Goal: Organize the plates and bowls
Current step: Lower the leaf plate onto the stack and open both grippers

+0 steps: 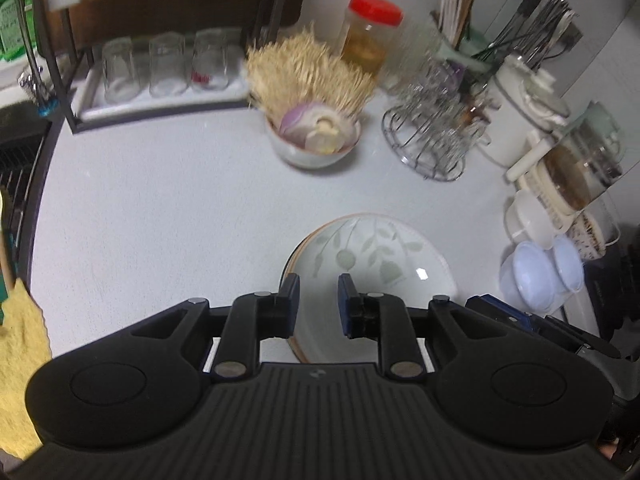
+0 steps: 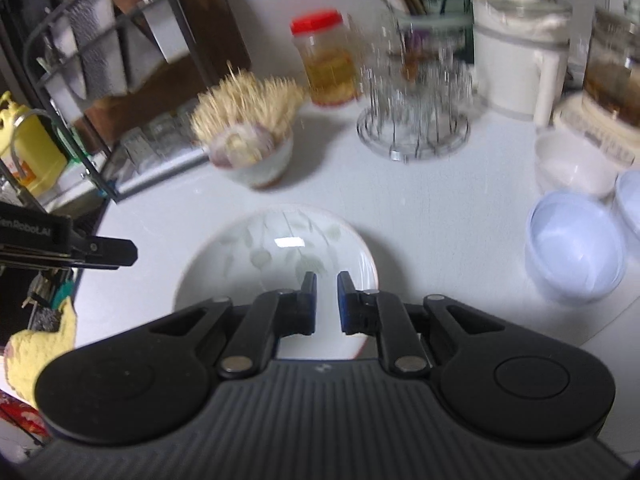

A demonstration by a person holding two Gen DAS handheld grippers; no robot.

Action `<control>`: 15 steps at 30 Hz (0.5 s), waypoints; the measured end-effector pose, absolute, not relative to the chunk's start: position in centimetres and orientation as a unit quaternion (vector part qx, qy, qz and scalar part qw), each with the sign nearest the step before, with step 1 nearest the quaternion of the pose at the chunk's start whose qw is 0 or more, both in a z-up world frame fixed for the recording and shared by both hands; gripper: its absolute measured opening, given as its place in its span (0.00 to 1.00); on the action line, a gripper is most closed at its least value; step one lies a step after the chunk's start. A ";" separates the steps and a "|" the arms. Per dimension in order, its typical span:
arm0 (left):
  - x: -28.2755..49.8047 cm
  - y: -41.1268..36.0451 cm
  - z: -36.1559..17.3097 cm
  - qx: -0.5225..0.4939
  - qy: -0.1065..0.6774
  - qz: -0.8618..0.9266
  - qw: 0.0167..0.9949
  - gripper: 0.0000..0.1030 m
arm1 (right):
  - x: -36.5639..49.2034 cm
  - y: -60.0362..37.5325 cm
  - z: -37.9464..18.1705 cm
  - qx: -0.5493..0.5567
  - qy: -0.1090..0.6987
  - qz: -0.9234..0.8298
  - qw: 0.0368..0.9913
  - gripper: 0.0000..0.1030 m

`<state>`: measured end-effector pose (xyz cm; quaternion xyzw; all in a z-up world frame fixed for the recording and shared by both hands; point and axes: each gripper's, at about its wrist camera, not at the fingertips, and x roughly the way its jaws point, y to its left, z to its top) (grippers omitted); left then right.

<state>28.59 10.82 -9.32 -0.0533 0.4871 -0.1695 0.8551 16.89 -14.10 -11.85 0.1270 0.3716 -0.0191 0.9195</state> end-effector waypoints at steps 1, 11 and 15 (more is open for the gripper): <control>28.3 10.8 -8.5 -0.050 0.478 -0.174 0.859 0.23 | 16.7 -14.0 -11.0 0.127 0.363 -0.020 0.923 0.13; 26.3 11.5 -3.6 -0.035 0.432 -0.230 0.871 0.23 | 14.2 -12.0 -5.4 0.133 0.313 -0.060 0.939 0.13; 25.6 12.0 -2.7 -0.032 0.417 -0.252 0.873 0.23 | 13.3 -11.4 -4.3 0.133 0.306 -0.080 0.939 0.15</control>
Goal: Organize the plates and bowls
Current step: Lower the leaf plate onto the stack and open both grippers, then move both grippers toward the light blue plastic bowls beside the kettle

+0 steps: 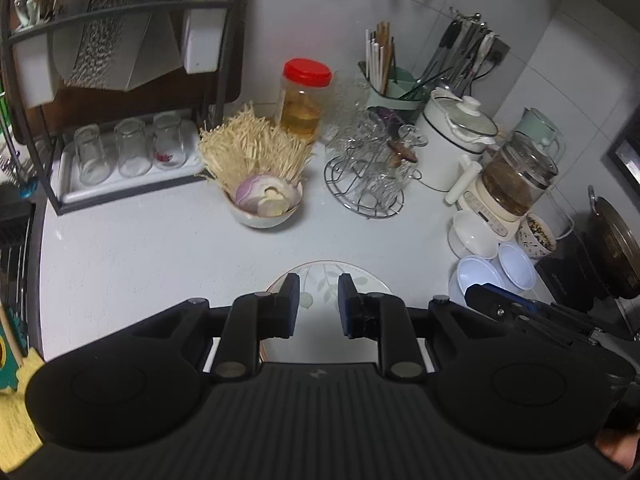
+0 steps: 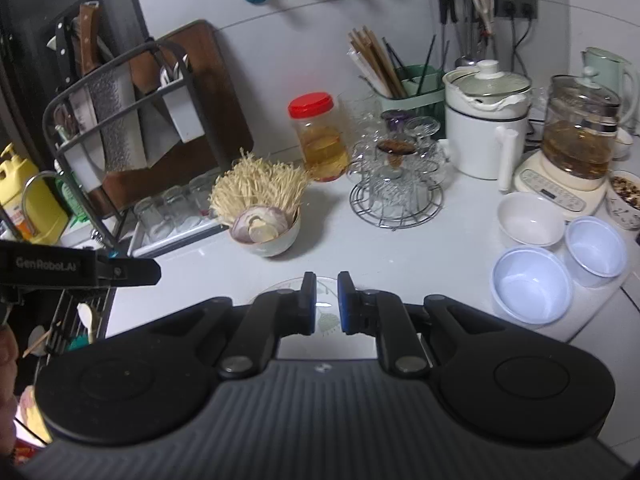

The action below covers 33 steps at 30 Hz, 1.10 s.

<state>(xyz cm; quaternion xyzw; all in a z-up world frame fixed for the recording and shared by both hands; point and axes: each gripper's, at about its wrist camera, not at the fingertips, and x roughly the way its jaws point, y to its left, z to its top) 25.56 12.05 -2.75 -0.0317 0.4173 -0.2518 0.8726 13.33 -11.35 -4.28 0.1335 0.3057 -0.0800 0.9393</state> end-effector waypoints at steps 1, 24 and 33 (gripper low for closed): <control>25.5 12.2 -2.6 -0.033 0.414 -0.258 0.872 0.23 | 13.1 -11.2 -4.1 0.135 0.303 -0.086 0.939 0.15; 25.0 5.0 -3.5 -0.014 0.402 -0.248 0.881 0.65 | 12.0 -18.6 -5.0 0.147 0.280 -0.123 0.941 0.75; 26.0 -2.0 -4.1 -0.015 0.405 -0.257 0.877 0.69 | 12.1 -25.5 -5.2 0.174 0.283 -0.134 0.934 0.86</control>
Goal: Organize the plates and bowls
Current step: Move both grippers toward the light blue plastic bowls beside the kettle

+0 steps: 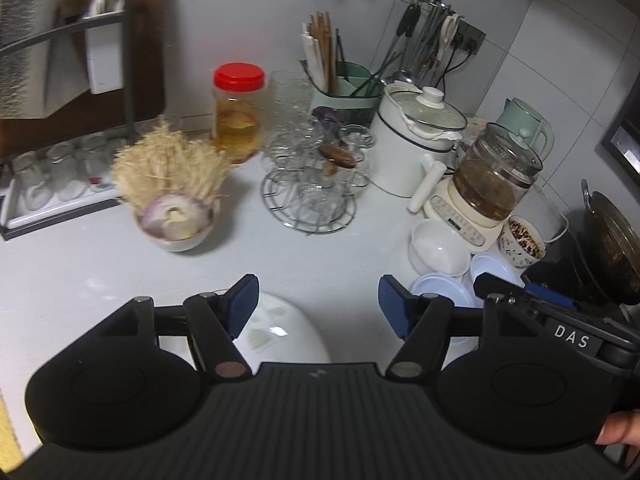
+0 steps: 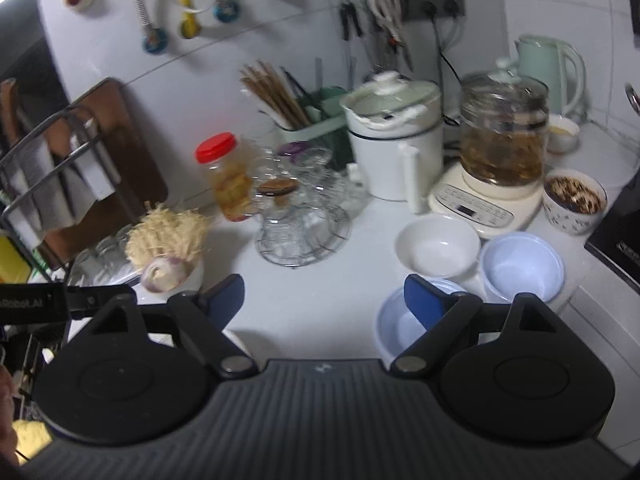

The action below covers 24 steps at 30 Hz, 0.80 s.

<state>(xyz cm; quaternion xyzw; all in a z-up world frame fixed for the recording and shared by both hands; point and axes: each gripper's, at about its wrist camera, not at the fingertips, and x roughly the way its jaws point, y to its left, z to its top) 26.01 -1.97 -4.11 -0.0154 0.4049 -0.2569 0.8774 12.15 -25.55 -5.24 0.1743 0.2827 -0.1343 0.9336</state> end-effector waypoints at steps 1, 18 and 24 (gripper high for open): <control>26.2 -2.7 -4.2 -0.015 0.405 -0.259 0.877 0.69 | 12.2 -26.4 -5.5 0.180 0.286 -0.138 0.931 0.86; 28.5 -15.9 -10.1 -0.003 0.454 -0.294 0.841 0.69 | 11.3 -37.7 -10.9 0.258 0.322 -0.163 0.896 0.85; 29.6 -17.6 -13.2 -0.013 0.478 -0.283 0.831 0.69 | 11.8 -39.5 -13.0 0.271 0.342 -0.154 0.886 0.85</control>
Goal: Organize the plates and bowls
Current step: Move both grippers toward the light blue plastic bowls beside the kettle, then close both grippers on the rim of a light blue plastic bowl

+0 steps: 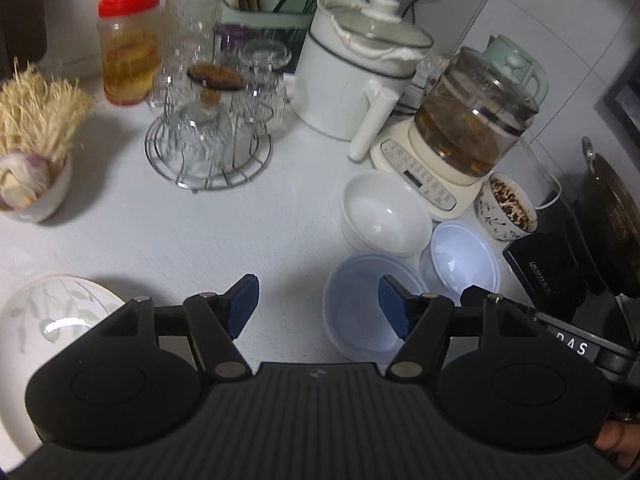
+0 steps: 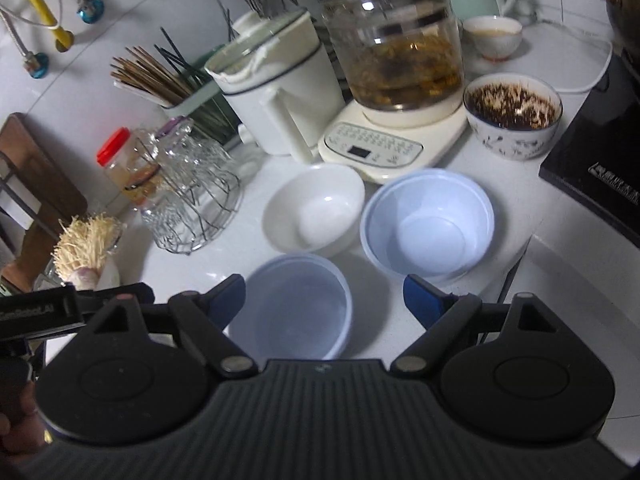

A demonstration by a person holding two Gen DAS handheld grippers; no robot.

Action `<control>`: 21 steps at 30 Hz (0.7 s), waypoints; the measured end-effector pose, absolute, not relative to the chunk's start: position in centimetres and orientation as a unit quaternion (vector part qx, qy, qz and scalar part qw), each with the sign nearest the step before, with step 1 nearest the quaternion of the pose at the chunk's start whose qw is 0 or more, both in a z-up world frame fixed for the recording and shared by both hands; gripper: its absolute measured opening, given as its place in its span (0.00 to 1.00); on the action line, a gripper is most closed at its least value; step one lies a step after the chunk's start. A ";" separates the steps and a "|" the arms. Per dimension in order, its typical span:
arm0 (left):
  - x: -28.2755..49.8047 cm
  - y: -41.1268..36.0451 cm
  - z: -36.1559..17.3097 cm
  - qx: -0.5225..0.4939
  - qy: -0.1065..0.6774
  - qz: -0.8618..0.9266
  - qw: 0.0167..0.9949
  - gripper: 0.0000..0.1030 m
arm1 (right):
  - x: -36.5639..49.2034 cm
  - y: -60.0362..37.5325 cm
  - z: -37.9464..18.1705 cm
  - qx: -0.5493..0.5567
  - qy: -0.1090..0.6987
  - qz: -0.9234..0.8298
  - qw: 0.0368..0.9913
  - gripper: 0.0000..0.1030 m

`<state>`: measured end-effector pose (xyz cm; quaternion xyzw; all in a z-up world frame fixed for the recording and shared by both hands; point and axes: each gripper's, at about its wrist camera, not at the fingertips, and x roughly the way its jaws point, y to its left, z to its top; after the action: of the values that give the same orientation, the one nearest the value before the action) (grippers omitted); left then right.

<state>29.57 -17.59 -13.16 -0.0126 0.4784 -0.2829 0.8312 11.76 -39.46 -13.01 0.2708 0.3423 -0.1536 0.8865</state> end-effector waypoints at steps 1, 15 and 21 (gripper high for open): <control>29.8 -17.8 -13.6 -0.016 0.484 -0.282 0.828 0.69 | 11.9 -39.6 -13.3 0.271 0.346 -0.151 0.886 0.84; 32.1 -20.1 -19.7 -0.008 0.525 -0.287 0.801 0.45 | 14.4 -40.4 -18.4 0.286 0.380 -0.124 0.871 0.33; 32.8 -20.9 -21.3 -0.015 0.534 -0.298 0.791 0.19 | 15.1 -40.1 -19.6 0.277 0.394 -0.105 0.870 0.13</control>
<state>32.80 -20.86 -21.25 -0.0150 0.5340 -0.2978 0.7911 15.14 -40.12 -19.60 0.2770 0.3943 -0.1049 0.8699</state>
